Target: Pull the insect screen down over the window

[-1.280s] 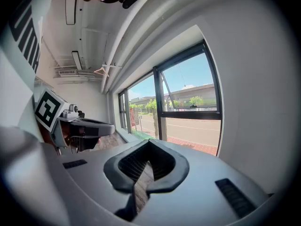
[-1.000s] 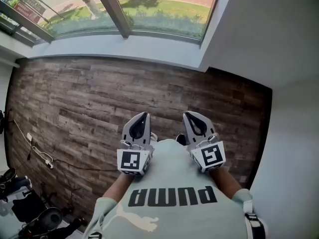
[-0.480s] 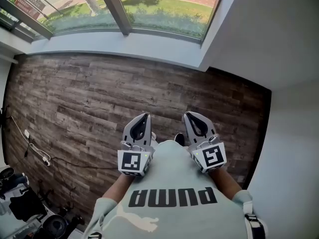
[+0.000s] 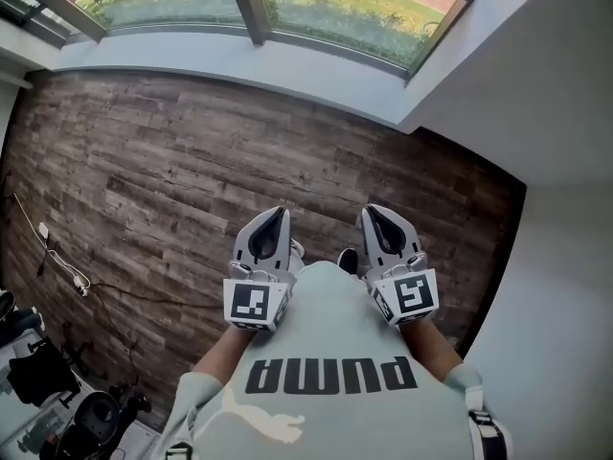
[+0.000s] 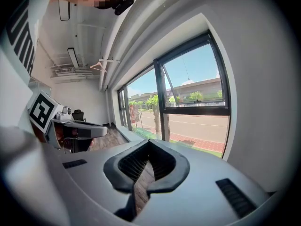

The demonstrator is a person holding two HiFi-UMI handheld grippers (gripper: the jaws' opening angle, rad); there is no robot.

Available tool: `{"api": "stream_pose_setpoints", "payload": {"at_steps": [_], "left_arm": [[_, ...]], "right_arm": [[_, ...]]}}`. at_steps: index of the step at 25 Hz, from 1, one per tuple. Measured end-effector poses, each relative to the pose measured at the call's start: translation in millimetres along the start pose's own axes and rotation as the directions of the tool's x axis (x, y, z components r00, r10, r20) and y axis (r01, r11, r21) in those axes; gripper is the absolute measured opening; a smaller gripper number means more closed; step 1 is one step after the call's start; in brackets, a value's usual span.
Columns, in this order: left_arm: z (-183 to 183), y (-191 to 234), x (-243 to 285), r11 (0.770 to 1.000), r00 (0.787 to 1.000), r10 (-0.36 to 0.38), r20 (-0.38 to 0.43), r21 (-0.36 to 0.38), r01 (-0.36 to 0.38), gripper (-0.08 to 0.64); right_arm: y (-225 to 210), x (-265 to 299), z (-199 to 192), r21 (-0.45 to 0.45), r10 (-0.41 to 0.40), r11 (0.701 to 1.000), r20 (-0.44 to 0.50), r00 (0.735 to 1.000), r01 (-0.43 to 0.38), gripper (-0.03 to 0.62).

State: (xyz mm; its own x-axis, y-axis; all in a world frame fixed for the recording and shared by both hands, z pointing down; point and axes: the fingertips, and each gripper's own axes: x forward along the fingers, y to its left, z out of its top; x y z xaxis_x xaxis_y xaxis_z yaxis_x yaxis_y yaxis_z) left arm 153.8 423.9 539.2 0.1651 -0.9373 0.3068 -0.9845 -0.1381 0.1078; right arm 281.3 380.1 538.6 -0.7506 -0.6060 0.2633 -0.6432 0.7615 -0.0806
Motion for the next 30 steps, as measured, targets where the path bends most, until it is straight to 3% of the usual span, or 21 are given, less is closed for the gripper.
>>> {"api": "stream_pose_setpoints", "payload": {"at_steps": [7,14,18,24,30], "left_arm": [[32.1,98.7,0.4,0.999,0.996,0.047,0.081,-0.012,-0.046,0.012],[51.6,189.2,-5.8,0.997,0.991,0.071,0.110,-0.016,-0.070,0.012],[54.1,219.1,6.7,0.996,0.991,0.081,0.108,-0.041,-0.077,0.012],[58.2,241.6,44.9,0.996,0.994,0.074,0.078,-0.050,-0.070,0.012],[81.4,265.5,112.1,0.995,0.994,0.095,0.055,-0.033,-0.093,0.012]], "right_arm": [[26.1,77.8,44.5,-0.032,-0.048,0.998,0.023,0.999,0.049,0.005],[74.8,151.9,70.0,-0.033,-0.034,0.999,0.039,0.999,0.035,0.005],[86.4,186.6,78.1,-0.041,-0.011,0.999,0.027,1.000,0.012,0.005],[69.2,234.6,84.7,-0.031,0.002,1.000,0.020,1.000,-0.001,0.005],[17.1,295.5,96.5,0.008,0.020,1.000,0.029,0.999,-0.020,0.005]]}}
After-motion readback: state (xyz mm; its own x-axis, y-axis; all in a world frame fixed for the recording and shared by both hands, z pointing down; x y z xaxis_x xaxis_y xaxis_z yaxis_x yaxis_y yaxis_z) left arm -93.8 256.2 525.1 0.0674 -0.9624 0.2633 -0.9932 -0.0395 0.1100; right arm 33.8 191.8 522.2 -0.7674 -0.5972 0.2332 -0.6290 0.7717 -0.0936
